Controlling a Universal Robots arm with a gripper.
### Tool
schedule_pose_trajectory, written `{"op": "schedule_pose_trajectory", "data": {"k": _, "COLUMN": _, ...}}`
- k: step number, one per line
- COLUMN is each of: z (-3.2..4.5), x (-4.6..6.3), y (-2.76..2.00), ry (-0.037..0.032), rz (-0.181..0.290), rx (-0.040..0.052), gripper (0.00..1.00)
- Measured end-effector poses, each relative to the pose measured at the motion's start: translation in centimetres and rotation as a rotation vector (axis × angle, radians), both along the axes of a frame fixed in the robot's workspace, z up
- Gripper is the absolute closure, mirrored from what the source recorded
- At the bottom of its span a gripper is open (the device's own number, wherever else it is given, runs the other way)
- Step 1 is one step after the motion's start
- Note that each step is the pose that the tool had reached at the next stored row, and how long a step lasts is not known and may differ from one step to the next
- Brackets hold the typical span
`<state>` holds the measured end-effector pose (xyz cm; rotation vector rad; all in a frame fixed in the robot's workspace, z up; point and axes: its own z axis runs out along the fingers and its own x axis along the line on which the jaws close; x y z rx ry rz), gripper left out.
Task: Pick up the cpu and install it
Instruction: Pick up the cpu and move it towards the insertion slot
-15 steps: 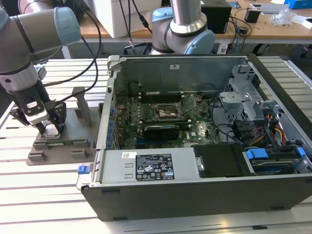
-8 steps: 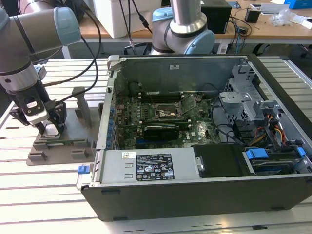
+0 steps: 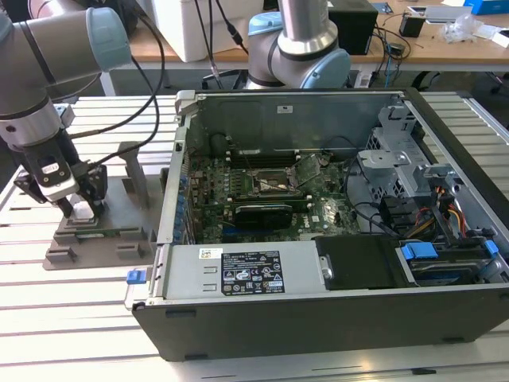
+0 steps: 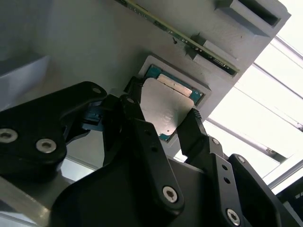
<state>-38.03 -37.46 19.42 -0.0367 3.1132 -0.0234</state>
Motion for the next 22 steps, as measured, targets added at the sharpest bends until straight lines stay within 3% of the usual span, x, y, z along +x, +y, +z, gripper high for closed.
{"op": "schedule_pose_trajectory", "data": {"k": 6, "z": 1.97, "x": 0.0, "y": 0.00, "ry": 0.0000, "rz": 0.000, "rx": 0.0000, "gripper": 0.46}}
{"op": "schedule_pose_trajectory", "data": {"k": 8, "z": 3.09, "x": 0.0, "y": 0.00, "ry": 0.0001, "rz": 0.000, "rx": -0.0001, "gripper": 0.46}}
{"op": "schedule_pose_trajectory", "data": {"k": 10, "z": 5.69, "x": 0.0, "y": 0.00, "ry": 0.0001, "rz": 0.000, "rx": -0.0001, "gripper": 0.46}}
{"op": "schedule_pose_trajectory", "data": {"k": 14, "z": 6.61, "x": 0.0, "y": 0.00, "ry": 0.0001, "rz": 0.000, "rx": 0.0000, "gripper": 0.46}}
{"op": "schedule_pose_trajectory", "data": {"k": 17, "z": 8.39, "x": 0.0, "y": 0.00, "ry": 0.0000, "rz": 0.000, "rx": 0.0000, "gripper": 0.46}}
{"op": "schedule_pose_trajectory", "data": {"k": 19, "z": 8.98, "x": 0.0, "y": 0.00, "ry": 0.0001, "rz": 0.000, "rx": 0.0000, "gripper": 0.46}}
{"op": "schedule_pose_trajectory", "data": {"k": 22, "z": 10.62, "x": 0.0, "y": 0.00, "ry": 0.0000, "rz": 0.000, "rx": 0.0000, "gripper": 0.46}}
